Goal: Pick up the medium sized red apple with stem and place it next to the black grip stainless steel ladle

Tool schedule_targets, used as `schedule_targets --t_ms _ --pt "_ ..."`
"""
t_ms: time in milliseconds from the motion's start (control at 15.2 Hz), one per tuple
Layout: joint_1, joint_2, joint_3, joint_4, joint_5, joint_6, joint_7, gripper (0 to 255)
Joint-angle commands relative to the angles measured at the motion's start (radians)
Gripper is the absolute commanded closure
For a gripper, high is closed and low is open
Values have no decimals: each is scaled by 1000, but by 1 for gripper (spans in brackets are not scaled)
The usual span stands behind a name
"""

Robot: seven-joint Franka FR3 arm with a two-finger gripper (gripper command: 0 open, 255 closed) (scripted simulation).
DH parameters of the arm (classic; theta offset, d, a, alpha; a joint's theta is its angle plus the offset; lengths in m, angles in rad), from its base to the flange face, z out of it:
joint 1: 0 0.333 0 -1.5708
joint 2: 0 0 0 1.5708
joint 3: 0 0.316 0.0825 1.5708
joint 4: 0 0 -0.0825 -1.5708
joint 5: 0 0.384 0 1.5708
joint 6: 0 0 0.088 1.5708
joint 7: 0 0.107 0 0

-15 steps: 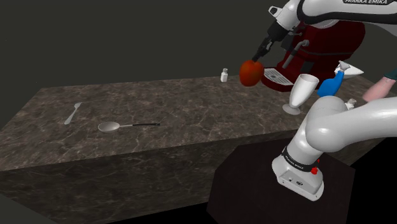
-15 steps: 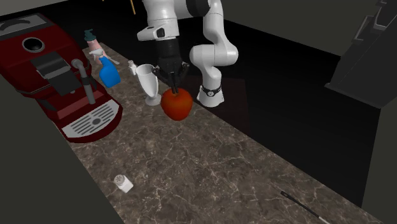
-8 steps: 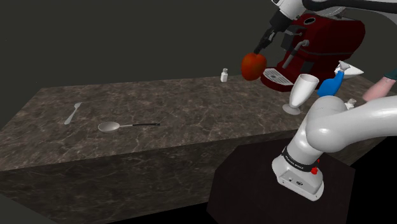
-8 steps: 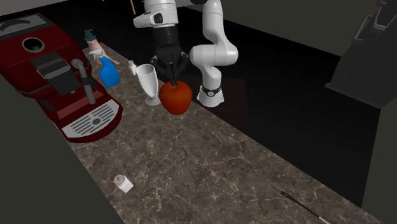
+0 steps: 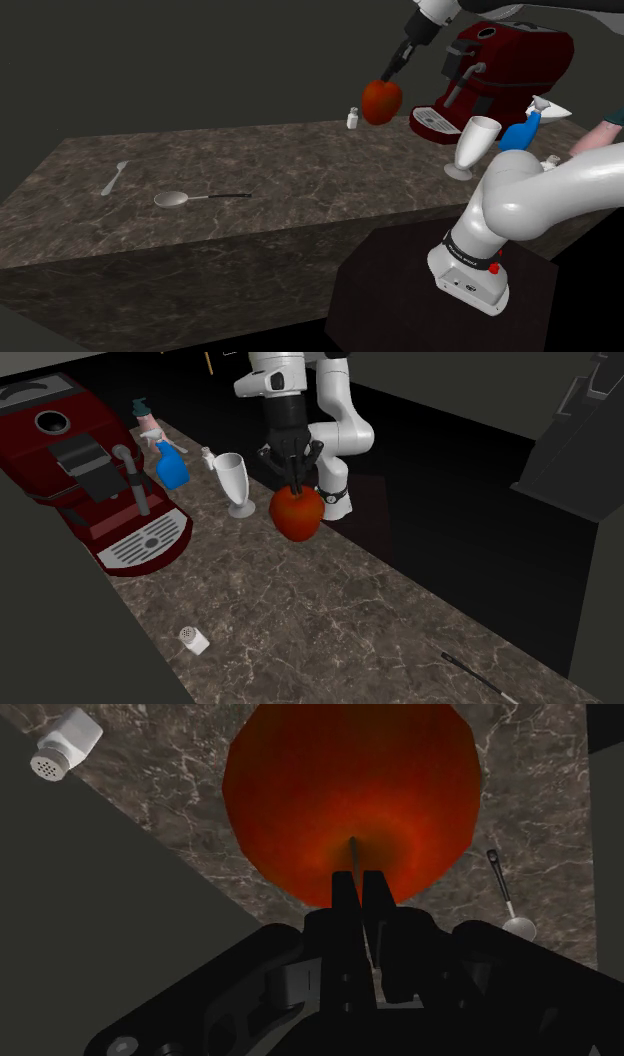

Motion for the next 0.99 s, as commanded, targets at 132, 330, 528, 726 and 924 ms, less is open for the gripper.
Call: schedule_targets --t_ms 132,330,528,726,924 --pt "41 75 71 25 35 51 83 255" --pt "69 138 119 54 56 87 140 255" --pt "93 208 164 93 73 120 195 255" --pt "115 284 207 143 86 147 248 255" --pt "134 365 248 203 93 168 301 255"
